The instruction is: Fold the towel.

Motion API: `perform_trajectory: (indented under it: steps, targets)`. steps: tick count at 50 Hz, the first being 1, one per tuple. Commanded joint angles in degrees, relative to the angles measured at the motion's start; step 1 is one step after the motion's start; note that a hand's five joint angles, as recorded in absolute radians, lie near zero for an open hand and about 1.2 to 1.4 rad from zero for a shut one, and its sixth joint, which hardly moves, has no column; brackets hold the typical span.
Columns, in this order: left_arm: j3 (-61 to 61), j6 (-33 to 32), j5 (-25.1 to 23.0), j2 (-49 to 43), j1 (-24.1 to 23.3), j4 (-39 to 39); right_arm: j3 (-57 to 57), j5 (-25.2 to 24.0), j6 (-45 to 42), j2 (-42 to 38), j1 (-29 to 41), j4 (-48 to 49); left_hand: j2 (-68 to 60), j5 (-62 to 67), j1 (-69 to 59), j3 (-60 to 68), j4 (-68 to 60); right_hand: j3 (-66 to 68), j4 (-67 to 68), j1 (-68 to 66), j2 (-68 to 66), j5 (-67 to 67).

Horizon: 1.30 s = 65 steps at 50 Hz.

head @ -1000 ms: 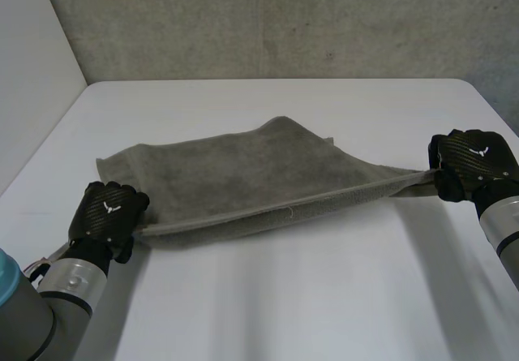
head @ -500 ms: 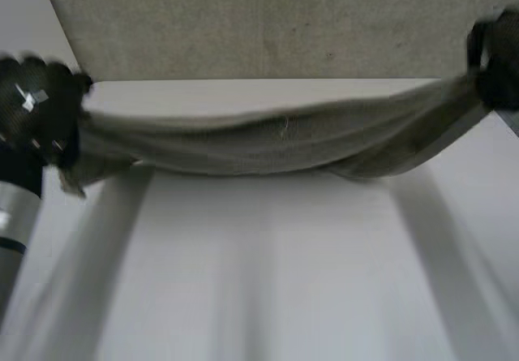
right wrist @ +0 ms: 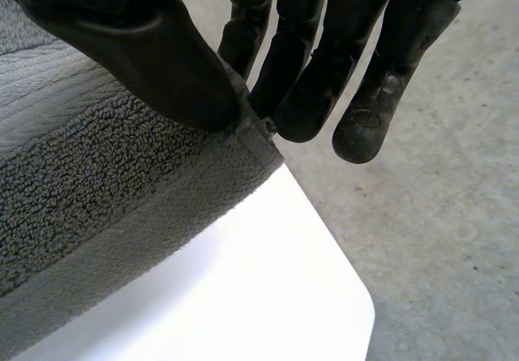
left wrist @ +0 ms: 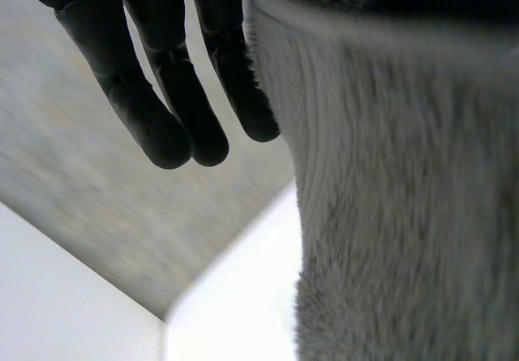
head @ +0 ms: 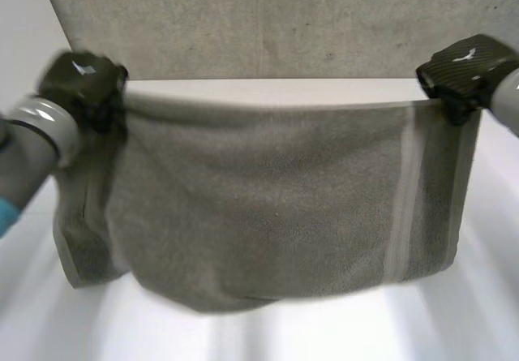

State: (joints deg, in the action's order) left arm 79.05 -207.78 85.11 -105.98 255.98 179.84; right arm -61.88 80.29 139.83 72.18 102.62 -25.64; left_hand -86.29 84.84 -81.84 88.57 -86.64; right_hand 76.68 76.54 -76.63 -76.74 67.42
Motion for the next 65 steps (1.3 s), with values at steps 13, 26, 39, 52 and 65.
perform_trajectory:
  steps: [13,26,39,52,65]
  targets:
    - [-25.1,-1.7,4.4,-6.6,-4.2,22.8,4.6,9.6,0.0,-6.4,6.2,61.2,6.3,-14.8,1.8,-8.6,6.6,3.3,3.5,-3.4,-3.3,2.6]
    - [-12.4,0.4,3.9,-4.1,-3.7,29.6,-1.6,5.2,0.6,-2.0,5.5,53.9,6.3,-14.8,1.8,-8.6,6.6,3.3,3.5,-3.4,-3.3,2.6]
    - [11.4,-0.1,-1.6,-10.5,-0.6,39.8,-19.4,-4.3,1.1,-8.5,4.5,47.4,6.3,-14.8,1.8,-8.6,6.6,3.3,3.5,-3.4,-3.3,2.6]
    - [22.3,-0.3,-1.7,-16.6,-0.5,43.9,-28.7,-3.5,0.4,-10.9,4.3,46.2,6.3,-14.8,1.8,-8.6,6.6,3.3,3.5,-3.4,-3.3,2.6]
    - [34.2,-5.4,-1.8,-1.2,4.1,43.5,-34.7,-4.3,0.7,10.7,1.5,29.3,6.3,-14.8,1.8,-8.6,6.6,3.3,3.5,-3.4,-3.3,2.6]
